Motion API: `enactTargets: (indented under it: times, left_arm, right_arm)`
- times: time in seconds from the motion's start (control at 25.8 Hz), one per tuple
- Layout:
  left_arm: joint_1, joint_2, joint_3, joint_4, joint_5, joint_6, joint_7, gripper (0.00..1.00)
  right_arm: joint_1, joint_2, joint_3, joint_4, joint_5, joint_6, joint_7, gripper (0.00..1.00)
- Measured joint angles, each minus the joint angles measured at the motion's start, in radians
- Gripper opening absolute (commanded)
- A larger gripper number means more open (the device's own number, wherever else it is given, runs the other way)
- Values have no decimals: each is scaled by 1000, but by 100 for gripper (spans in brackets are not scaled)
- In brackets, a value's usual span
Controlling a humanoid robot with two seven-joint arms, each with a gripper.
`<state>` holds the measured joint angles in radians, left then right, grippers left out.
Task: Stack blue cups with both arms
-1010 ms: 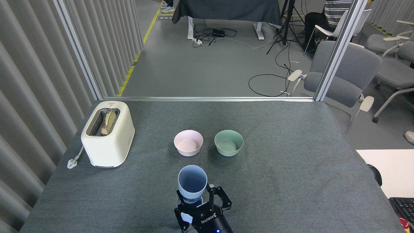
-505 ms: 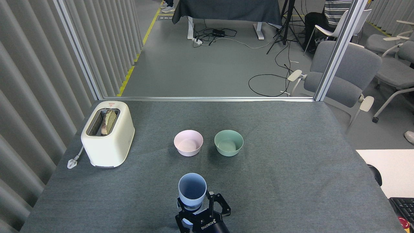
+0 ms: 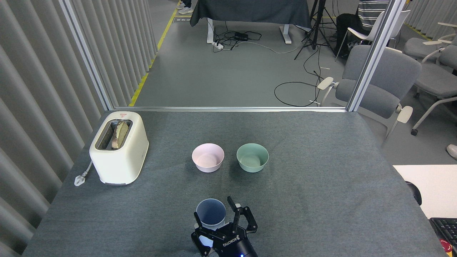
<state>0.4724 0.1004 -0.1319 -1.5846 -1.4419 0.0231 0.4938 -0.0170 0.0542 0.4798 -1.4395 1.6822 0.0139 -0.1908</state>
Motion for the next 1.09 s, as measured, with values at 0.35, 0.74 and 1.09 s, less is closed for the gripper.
enactTargets:
  times: [0.35,0.74,1.09]
  left_arm:
    - [0,1,0,-1,0,0,0,100]
    - [-8,-1,0,-9,-1,-1,0,100]
    - [-15,7,0,-12,-3,-2,0,100]
  right_arm:
    - [16,-15,-145,-193,-73,-1,-36,100]
    - [352,-136,-326,-128,-123,-93,-236,100]
    - [474,-150,-496,-125,-229,-115,-269,100]
